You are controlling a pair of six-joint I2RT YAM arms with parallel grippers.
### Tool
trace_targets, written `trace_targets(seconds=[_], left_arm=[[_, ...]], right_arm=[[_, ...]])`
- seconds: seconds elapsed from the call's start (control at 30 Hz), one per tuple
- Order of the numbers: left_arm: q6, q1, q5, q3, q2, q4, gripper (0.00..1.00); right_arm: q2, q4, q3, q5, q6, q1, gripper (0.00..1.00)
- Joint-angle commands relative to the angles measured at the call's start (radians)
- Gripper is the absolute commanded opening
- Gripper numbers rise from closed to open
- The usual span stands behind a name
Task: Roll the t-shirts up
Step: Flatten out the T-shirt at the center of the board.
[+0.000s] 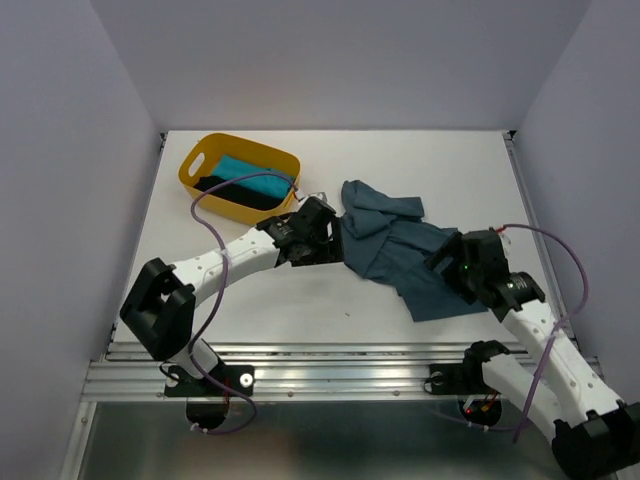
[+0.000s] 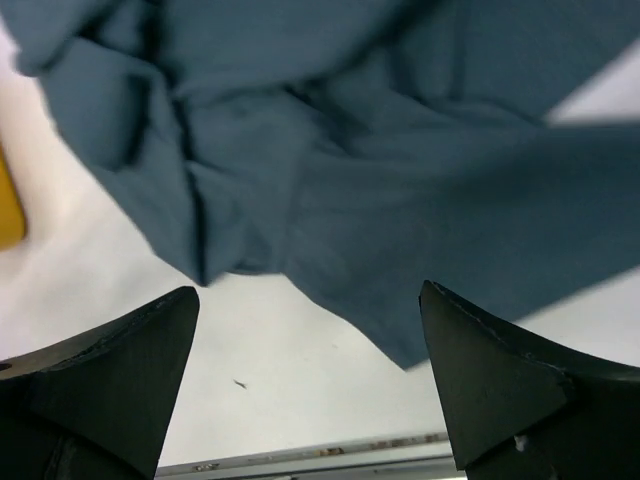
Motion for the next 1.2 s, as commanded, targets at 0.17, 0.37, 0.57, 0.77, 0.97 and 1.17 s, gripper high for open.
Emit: trace_targets(seconds=[0.17,0.37,0.57,0.77,0.97,1.17], left_arm=[[-0.058,-0.007,-0.054,0.078,0.153,0.159,0.85],[-0.071,-0.007,-0.022,0.077,0.236,0.250,0.82],[-0.078,-0.007,-0.025,0.109,0.317,0.277,0.79],[-0.075,-0.007,-0.027,0.153,0.400,0.286,0.76],[-0.060,-0.007,-0.047,0.202,0.467,0.263,0.58],[-0.026,0.008,-0.073,0.299,0.474,0.176,0.00]], right_arm=[[-0.307,-0.262,-0.252,0.025,0.396,0.001,0.97],[-0.463,-0.255,-0.369,0.060,0.496,0.001,0.93],[-0.444,-0.212,-0.409,0.087,0.473,0.001,0.87],[-0.352,-0.083,-0.453,0.103,0.462,0.001,0.75],[-0.195,0.055,-0.452,0.137,0.421,0.001,0.57],[-0.063,0.089,-0.288,0.244,0.325,-0.009,0.01]])
